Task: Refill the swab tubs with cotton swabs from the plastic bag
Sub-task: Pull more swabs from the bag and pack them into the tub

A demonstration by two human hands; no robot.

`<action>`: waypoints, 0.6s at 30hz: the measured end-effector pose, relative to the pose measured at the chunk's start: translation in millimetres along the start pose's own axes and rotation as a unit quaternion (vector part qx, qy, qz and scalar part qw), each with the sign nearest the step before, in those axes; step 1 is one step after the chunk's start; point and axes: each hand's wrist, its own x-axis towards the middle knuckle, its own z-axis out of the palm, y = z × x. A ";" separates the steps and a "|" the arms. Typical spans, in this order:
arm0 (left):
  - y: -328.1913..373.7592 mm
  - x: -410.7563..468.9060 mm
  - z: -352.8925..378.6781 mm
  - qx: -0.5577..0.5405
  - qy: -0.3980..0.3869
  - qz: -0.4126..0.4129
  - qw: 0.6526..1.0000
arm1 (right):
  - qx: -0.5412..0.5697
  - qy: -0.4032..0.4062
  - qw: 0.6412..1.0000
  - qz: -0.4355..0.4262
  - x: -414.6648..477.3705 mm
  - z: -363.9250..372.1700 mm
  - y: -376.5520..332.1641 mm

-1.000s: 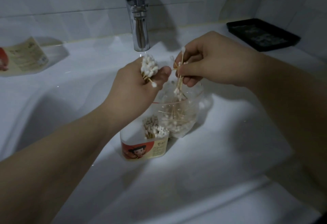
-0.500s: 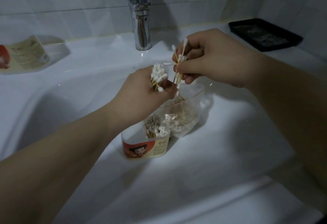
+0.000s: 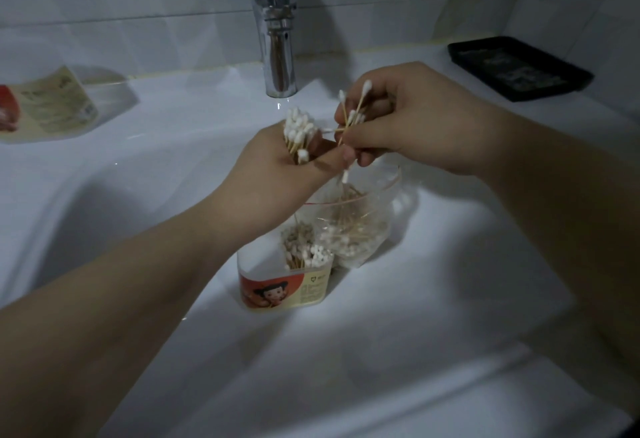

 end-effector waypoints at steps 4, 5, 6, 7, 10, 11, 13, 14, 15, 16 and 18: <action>-1.6 1.1 -0.8 -0.029 -0.003 -0.006 1.000 | 0.021 -0.003 1.000 0.009 -1.3 1.0 -1.1; -2.5 1.6 -1.2 -0.037 -0.004 -0.007 0.999 | 0.024 -0.005 1.000 0.010 -1.7 1.7 -1.7; -3.7 2.0 -1.0 -0.039 -0.007 -0.008 0.999 | 0.029 -0.008 0.999 0.010 -2.0 2.3 -2.1; -4.5 2.6 -0.9 -0.036 -0.010 -0.010 0.999 | 0.037 -0.012 0.999 0.011 -2.4 2.5 -2.8; -4.0 1.1 -2.1 -0.035 -0.018 -0.005 0.999 | 0.069 -0.028 0.997 0.011 -3.2 2.8 -3.3; -2.4 0.2 -2.1 -0.037 -0.023 0.000 0.999 | 0.068 -0.029 0.997 0.010 -3.5 2.5 -3.4; -0.9 -1.0 -1.7 -0.034 -0.037 0.014 0.999 | 0.051 -0.029 0.998 0.009 -3.6 2.3 -3.3; 0.0 -1.6 -1.0 -0.034 -0.043 0.016 0.998 | 0.044 -0.028 0.999 0.012 -3.6 2.1 -3.3; 1.2 -2.0 -0.3 -0.040 -0.045 0.009 0.998 | 0.041 -0.025 0.999 0.016 -3.7 1.9 -3.3; 1.6 -2.1 0.6 -0.049 -0.041 0.000 0.998 | 0.039 -0.021 0.999 0.021 -3.4 1.8 -2.9; 1.0 -1.6 2.3 -0.052 -0.033 -0.011 0.998 | 0.043 -0.006 0.999 0.029 -2.4 0.7 -2.4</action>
